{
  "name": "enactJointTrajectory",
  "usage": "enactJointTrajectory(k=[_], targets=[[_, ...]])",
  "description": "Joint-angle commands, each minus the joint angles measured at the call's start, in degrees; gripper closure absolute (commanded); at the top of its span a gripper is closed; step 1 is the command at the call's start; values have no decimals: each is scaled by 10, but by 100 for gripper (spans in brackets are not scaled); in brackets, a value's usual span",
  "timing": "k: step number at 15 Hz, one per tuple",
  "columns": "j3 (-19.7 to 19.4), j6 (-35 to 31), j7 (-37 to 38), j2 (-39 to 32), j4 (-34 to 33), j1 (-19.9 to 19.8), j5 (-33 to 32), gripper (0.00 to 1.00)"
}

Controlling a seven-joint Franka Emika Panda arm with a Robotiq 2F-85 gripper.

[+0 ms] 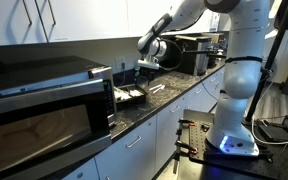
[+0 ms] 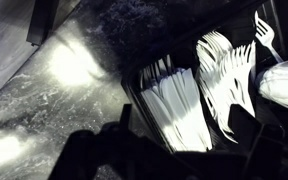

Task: Remove one fork from the black tray

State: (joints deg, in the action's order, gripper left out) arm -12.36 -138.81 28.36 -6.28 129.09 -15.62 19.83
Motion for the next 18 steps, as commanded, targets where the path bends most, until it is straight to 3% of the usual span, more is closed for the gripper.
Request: enactJointTrajectory(k=[1,5,10,14,15,18], targets=[[-8,2,0,-3,-4,8,1,2],[-8,-17,-13,-11,-7,5,15,0],[0,-10,-45,-77,-65,2,54,0],[8,4,-58,-138,-127,3,57,44],[10,7,-55,-150,-140,4,53,44],[19,13,-53,-176,-168,13,37,24]])
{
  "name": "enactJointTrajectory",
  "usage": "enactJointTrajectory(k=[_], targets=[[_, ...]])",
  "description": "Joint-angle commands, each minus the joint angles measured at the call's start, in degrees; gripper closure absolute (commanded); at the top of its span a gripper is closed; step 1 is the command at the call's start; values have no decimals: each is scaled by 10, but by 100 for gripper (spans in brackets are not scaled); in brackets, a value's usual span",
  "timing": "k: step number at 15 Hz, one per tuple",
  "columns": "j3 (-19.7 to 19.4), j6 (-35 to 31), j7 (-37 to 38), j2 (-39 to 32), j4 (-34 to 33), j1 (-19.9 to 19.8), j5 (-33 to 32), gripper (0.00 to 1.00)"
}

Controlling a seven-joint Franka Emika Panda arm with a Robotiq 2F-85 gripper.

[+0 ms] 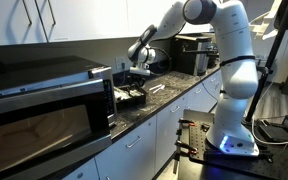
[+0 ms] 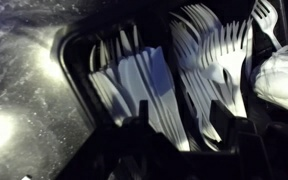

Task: Remove one fork from the black tray

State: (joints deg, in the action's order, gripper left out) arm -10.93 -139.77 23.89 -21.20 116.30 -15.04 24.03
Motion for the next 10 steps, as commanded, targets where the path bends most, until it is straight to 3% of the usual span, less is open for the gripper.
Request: enactJointTrajectory(k=[1,3,6,7,10], targets=[[7,24,-8,-37,-49,12,-10,15],[12,29,-6,-54,-68,19,-16,16],[17,39,-11,-73,-88,23,-21,35],[17,42,-9,-79,-97,24,-22,34],[16,48,-9,-92,-114,22,-23,44]])
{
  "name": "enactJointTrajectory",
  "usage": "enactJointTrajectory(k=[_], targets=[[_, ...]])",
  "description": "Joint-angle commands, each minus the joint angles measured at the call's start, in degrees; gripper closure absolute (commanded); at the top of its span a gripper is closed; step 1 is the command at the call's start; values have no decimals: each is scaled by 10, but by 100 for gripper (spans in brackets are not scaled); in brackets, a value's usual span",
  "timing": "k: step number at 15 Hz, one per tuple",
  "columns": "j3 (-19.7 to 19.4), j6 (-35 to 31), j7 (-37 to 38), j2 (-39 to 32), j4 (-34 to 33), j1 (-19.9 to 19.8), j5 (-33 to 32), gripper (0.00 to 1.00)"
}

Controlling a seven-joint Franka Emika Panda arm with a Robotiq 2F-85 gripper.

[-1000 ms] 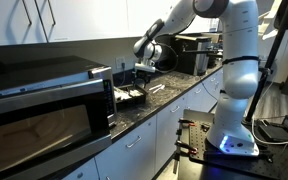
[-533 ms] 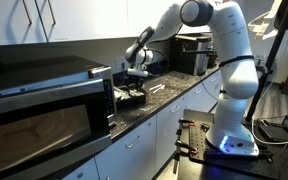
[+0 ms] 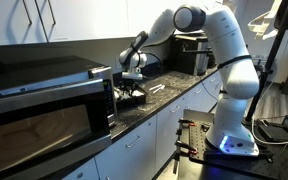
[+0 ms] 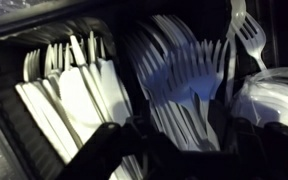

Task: Remove one fork from the black tray

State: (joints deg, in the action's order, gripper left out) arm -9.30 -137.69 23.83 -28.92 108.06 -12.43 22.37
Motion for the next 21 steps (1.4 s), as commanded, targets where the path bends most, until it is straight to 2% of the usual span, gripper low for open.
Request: enactJointTrajectory(k=[1,2,3,7,8,9,10,12,14,16,21], targets=[[0,29,-8,-19,-37,-5,-6,46],[-1,30,-9,-21,-41,-6,-6,52],[0,32,-8,-24,-46,-7,-6,50],[0,44,-8,-38,-64,-10,-6,61],[0,46,-9,-41,-67,-10,-6,67],[0,48,-9,-44,-70,-11,-7,78],[1,51,-9,-48,-73,-11,-6,75],[1,55,-10,-53,-79,-13,-6,82],[1,62,-9,-58,-86,-13,-6,75],[1,67,-8,-62,-93,-13,-7,73],[1,76,-9,-70,-104,-14,-7,80]])
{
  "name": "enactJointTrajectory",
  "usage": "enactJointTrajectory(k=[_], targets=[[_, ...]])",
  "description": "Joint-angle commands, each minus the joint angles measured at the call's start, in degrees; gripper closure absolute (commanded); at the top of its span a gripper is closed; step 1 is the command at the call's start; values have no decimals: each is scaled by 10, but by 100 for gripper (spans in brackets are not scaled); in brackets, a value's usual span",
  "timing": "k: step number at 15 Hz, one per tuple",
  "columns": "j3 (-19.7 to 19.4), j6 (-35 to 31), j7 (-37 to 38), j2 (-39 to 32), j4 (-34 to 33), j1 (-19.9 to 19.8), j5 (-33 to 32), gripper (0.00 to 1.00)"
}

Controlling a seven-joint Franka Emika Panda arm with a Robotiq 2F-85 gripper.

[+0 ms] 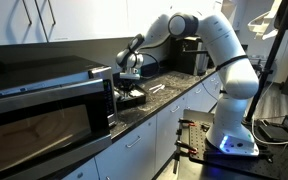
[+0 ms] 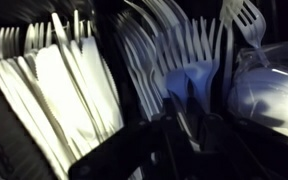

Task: Remove one fork from the black tray

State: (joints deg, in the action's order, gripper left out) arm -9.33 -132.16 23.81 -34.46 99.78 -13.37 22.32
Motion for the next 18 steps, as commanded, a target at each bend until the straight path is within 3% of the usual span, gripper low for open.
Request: enactJointTrajectory(k=[1,5,9,10,12,14,18], targets=[[1,22,-9,-16,-24,-4,-6,79],[1,29,-9,-25,-33,-3,-9,77],[2,35,-9,-32,-42,-3,-14,64],[2,36,-10,-34,-44,-4,-15,68],[3,40,-10,-39,-51,-3,-15,65],[3,44,-10,-43,-58,-3,-17,68],[2,52,-9,-51,-69,-3,-20,88]])
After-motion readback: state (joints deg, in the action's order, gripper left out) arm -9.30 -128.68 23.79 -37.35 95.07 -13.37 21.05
